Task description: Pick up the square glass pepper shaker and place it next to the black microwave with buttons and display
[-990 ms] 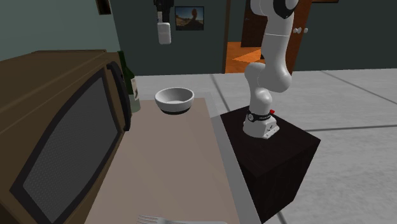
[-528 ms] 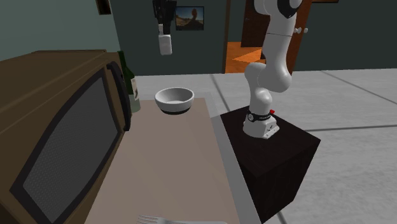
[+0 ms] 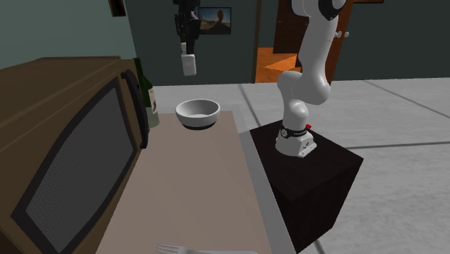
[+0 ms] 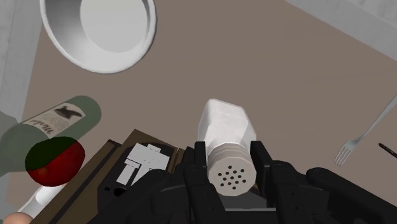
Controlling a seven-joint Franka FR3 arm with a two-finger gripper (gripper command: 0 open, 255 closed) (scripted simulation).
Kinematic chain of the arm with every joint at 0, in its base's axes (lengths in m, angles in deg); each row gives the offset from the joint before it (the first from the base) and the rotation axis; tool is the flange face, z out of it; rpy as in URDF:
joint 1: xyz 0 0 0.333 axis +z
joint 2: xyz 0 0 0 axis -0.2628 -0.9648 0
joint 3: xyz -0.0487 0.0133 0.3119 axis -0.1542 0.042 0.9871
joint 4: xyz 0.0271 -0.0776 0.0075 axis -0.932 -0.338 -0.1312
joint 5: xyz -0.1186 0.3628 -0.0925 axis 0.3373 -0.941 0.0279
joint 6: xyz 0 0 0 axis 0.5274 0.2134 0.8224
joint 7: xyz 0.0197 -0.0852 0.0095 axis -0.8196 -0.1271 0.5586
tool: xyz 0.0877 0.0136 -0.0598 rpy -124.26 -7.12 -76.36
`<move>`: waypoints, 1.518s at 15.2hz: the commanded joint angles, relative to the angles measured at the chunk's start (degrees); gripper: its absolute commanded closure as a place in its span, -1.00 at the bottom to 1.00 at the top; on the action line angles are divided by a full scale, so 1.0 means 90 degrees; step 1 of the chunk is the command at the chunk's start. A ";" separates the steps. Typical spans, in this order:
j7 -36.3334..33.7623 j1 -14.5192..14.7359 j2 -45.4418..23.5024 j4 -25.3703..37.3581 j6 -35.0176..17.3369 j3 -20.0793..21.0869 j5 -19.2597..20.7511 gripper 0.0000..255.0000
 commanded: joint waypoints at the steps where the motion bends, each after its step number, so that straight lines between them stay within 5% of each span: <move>1: -0.0010 -0.0001 0.0081 -0.0286 -0.0208 -0.0001 0.0003 1.00; 23: -0.0093 -0.0010 0.0400 -0.2518 -0.2119 -0.0016 0.0032 1.00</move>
